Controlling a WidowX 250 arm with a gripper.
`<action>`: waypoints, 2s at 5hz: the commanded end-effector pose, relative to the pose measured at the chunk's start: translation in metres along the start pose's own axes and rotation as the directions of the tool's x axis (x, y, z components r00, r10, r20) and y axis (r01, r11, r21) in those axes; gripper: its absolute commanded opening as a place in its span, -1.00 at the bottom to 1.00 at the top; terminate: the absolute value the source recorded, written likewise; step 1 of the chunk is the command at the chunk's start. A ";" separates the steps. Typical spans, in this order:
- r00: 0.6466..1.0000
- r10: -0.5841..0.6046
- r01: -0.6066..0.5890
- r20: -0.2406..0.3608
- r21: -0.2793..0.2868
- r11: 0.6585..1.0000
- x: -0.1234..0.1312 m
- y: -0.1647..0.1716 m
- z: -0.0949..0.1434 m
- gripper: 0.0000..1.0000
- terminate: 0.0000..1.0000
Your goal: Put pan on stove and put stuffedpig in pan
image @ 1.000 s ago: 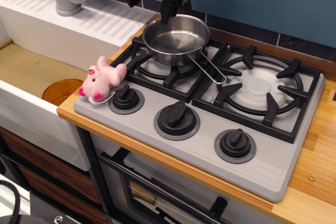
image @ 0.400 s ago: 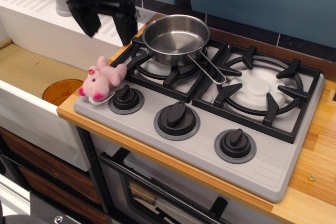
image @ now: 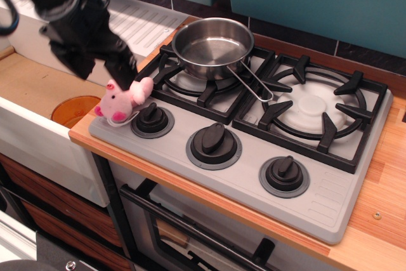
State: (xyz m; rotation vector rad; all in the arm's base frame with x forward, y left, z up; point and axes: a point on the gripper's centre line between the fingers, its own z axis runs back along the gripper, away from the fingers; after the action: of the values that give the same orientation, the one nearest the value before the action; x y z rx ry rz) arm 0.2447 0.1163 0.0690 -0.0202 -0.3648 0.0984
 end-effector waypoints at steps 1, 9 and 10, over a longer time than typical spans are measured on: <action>0.990 -0.041 0.041 0.138 0.008 0.999 -0.005 0.009 -0.011 1.00 -1.00; 0.987 -0.007 0.013 -0.160 0.038 0.999 0.044 -0.003 0.033 -1.00 -1.00; 0.983 0.020 -0.008 -0.181 0.066 0.998 0.055 -0.016 0.042 -1.00 -1.00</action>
State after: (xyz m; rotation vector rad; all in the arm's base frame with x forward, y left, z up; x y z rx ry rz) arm 0.2744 0.1076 0.1106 0.0058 -0.1101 0.1246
